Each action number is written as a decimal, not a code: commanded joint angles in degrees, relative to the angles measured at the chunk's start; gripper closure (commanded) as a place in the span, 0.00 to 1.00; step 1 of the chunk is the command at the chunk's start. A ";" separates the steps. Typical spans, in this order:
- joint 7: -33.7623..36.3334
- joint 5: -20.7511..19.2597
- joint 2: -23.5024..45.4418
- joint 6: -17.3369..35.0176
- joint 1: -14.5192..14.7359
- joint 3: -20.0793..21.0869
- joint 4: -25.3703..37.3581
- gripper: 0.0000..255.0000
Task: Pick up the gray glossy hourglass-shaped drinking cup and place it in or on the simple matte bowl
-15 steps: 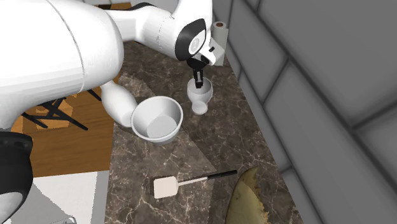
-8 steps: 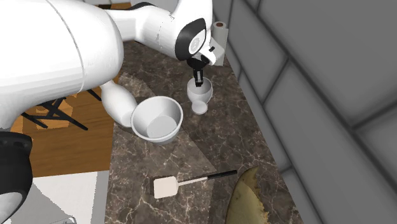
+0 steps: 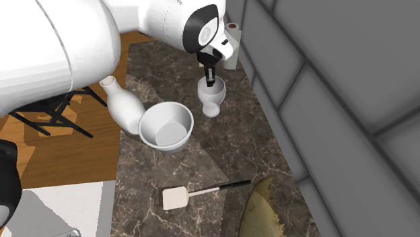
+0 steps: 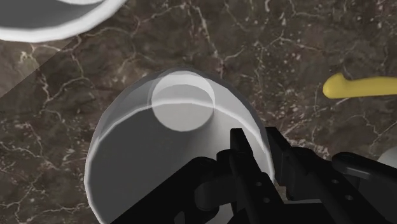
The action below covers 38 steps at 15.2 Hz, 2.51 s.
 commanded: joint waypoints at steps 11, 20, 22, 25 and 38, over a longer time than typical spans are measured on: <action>-0.59 0.99 -1.47 -8.48 0.61 0.66 7.26 1.00; -0.89 1.10 -1.25 -15.55 1.71 0.84 14.69 1.00; -0.94 1.02 -0.98 -17.26 2.08 0.84 16.69 1.00; -1.01 0.82 -0.40 -19.95 2.75 0.81 20.01 1.00; -4.18 15.34 -30.89 -14.47 -5.94 3.54 -12.78 1.00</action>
